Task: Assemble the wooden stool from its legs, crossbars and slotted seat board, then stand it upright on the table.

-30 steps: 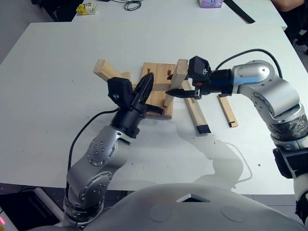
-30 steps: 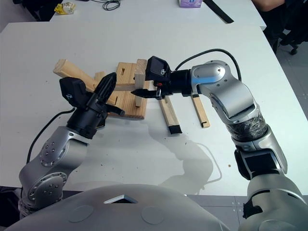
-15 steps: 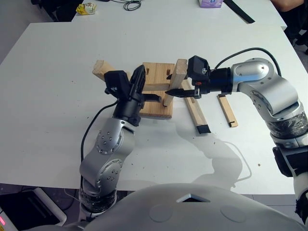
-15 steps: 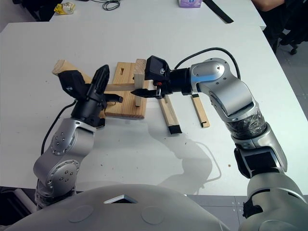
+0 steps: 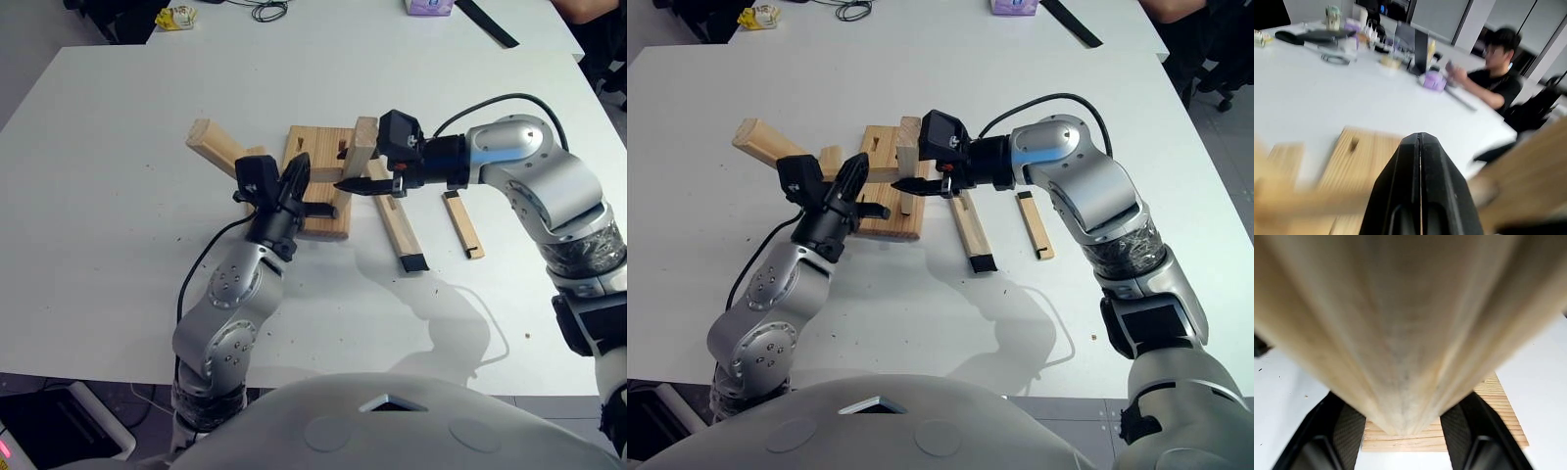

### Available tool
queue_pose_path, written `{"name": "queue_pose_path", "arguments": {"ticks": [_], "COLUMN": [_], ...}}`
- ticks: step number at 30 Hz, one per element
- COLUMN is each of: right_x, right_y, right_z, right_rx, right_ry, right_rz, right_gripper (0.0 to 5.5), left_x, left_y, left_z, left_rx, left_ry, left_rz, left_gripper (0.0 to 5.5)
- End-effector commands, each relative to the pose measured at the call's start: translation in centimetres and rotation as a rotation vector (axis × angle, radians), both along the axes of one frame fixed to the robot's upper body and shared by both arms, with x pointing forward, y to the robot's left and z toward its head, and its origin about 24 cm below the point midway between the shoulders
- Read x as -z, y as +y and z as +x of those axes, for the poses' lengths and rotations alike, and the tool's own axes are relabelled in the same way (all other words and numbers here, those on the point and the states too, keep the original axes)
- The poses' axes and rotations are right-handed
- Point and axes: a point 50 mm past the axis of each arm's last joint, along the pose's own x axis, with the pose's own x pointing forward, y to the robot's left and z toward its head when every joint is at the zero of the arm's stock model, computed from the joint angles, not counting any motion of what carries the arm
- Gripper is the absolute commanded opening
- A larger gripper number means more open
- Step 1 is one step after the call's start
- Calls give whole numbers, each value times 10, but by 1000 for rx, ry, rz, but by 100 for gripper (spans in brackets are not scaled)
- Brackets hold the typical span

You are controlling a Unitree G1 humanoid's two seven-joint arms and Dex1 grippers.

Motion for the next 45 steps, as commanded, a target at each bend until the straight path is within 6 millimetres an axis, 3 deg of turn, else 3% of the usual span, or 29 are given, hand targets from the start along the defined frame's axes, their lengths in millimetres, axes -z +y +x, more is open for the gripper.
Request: {"name": "queue_pose_path", "arguments": {"ticks": [1,3,5,9,12,21,27,30,34,39,41,45], "right_x": [22,22,22,21,19,19,23,24,23,19,19,21], "right_y": [-6,-7,-6,-5,-3,0,-1,0,5,10,11,11], "right_z": [0,0,0,0,0,2,2,2,4,8,10,11], "right_rx": [26,29,26,22,20,19,31,29,15,-3,5,24], "right_ry": [54,55,57,57,55,51,53,53,46,42,40,45], "right_rz": [-102,-100,-97,-94,-86,-82,-88,-96,-109,-118,-121,-124], "right_gripper": [205,205,205,205,204,204,204,204,204,204,204,204], "left_x": [-68,-65,-41,44,80,65,-14,-30,-11,66,73,62], "left_y": [2,-1,-3,-3,-3,-4,7,8,4,-4,-7,-8], "left_z": [-12,-12,-6,0,-7,-1,13,13,15,9,4,8], "left_rx": [55,84,71,15,22,19,-27,-4,17,44,63,69], "left_ry": [-382,-349,-192,294,451,358,-47,-110,7,377,408,341], "left_rz": [-183,-155,-110,22,92,78,-89,-75,-28,48,39,18], "left_gripper": [0,0,0,0,0,0,0,0,0,0,0,0]}}
